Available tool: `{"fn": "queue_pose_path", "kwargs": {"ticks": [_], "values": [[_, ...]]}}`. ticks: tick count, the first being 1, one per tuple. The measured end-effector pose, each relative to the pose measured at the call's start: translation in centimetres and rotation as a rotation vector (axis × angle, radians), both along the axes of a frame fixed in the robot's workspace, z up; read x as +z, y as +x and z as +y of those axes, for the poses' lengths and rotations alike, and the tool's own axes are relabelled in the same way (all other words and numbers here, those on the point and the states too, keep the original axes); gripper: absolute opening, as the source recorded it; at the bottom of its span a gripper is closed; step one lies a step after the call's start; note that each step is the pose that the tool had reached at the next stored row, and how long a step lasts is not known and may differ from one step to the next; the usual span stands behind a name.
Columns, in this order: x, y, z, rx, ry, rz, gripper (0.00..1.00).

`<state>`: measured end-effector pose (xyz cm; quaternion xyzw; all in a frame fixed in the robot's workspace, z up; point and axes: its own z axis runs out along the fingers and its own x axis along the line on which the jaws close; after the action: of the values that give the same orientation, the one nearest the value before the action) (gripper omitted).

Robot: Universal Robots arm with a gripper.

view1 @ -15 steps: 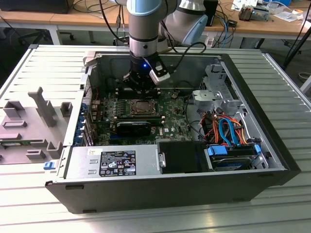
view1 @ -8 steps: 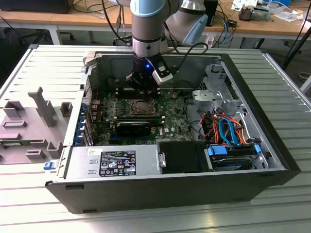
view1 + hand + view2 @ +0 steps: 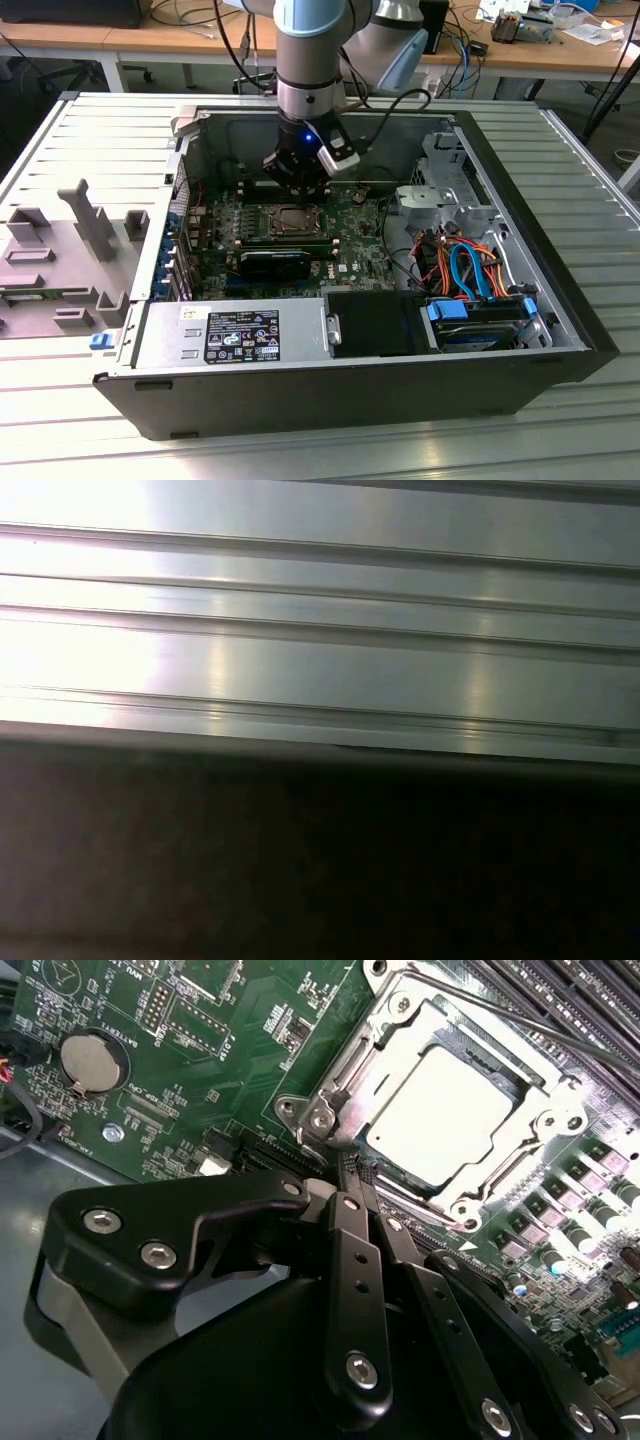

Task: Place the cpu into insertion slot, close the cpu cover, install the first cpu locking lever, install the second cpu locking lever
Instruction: 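Install the first cpu locking lever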

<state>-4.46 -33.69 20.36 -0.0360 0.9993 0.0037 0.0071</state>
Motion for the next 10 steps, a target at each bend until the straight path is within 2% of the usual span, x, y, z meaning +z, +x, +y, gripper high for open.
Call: {"fn": "queue_pose_path", "kwargs": {"ticks": [10], "values": [[-0.25, 0.51, 0.10, 0.000, -0.0015, 0.0002, 0.11]]}}
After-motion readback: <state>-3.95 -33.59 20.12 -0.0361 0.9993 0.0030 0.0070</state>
